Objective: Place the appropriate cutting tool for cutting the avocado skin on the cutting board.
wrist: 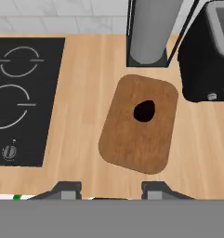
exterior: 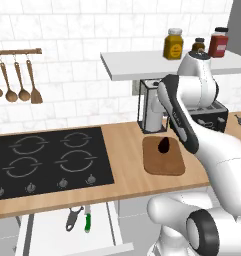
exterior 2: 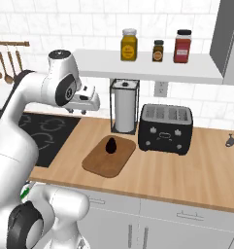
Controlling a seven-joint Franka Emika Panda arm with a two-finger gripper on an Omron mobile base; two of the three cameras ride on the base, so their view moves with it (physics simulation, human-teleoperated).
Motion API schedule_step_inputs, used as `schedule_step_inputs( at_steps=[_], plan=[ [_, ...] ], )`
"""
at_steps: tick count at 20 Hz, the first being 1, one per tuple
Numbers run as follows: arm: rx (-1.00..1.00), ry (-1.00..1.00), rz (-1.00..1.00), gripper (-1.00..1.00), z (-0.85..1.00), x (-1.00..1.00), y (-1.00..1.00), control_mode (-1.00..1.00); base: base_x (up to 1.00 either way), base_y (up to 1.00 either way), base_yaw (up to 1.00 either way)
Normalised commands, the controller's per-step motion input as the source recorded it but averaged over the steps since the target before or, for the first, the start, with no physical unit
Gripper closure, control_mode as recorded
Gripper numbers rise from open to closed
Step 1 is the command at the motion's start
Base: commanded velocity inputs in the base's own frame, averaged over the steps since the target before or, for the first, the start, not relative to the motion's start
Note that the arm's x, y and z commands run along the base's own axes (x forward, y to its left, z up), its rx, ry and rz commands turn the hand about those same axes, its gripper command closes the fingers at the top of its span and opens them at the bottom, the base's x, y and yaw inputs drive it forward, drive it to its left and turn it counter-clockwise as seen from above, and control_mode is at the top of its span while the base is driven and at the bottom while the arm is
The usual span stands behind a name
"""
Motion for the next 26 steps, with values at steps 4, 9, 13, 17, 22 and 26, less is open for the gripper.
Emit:
schedule_step_inputs(
  at_steps=[4, 9, 13, 17, 22, 26],
  plan=[
    [-0.01, -0.03, 0.03, -1.0, 0.0, -0.42, 0.24, -1.0, 0.0, 0.0, 0.0],
    [-0.03, 0.09, 0.1, -1.0, -0.45, -0.91, 0.93, -1.0, 0.0, 0.0, 0.0],
    [-0.08, 0.35, 0.08, -1.0, -0.51, -0.64, 1.0, -1.0, 0.0, 0.0, 0.0],
    [-0.11, 0.44, 0.09, -1.0, -0.5, -0.44, 1.0, -1.0, 0.0, 0.0, 0.0],
    [-0.06, 0.38, 0.06, -1.0, -0.66, -0.2, 1.0, -1.0, 0.0, 0.0, 0.0],
    [-0.04, 0.12, 0.0, -1.0, -0.66, -0.16, 1.0, -1.0, 0.0, 0.0, 0.0]
  ],
)
